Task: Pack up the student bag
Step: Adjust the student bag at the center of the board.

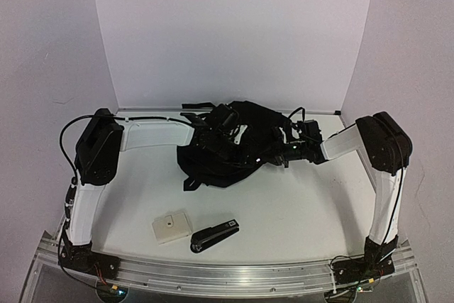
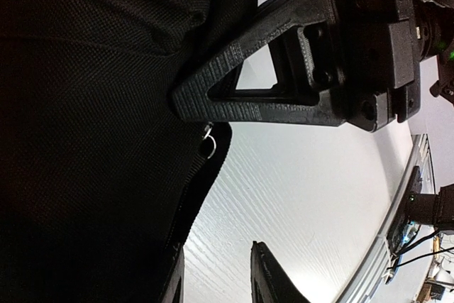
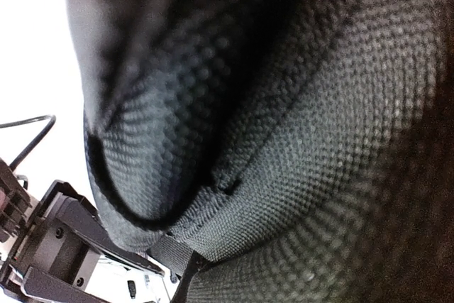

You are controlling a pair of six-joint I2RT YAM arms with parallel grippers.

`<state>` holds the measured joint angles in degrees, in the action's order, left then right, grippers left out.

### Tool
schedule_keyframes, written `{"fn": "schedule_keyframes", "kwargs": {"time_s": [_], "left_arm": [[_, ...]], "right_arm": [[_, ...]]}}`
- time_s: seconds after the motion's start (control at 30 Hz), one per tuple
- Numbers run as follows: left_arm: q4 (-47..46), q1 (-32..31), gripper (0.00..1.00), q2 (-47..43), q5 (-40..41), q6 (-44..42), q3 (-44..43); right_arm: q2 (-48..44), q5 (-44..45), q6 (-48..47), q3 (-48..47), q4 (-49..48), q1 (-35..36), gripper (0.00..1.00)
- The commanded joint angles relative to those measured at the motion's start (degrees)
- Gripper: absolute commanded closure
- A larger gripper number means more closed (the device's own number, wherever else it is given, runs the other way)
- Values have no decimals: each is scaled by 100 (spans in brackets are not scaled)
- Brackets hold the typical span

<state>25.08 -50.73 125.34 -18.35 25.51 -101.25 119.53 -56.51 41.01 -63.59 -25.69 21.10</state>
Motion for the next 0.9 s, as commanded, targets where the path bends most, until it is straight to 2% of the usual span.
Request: {"fn": "schedule_keyframes", "kwargs": {"time_s": [0.0,0.43,0.73,0.87], "left_arm": [[58,119,67,151,122,224,-253],[19,336,65,559,243,284,-765],[-214,245,53,749,-32,-224,-858],[-357,175,56,782,-181,-461,-775]], "right_arm": [[-237,-253,66,55,-351,92,100],[-211,-374,280,128,-618,104,100],[-146,-444,479,102,-826,150,100],[-110,-457,558,96,-912,151,100]]}}
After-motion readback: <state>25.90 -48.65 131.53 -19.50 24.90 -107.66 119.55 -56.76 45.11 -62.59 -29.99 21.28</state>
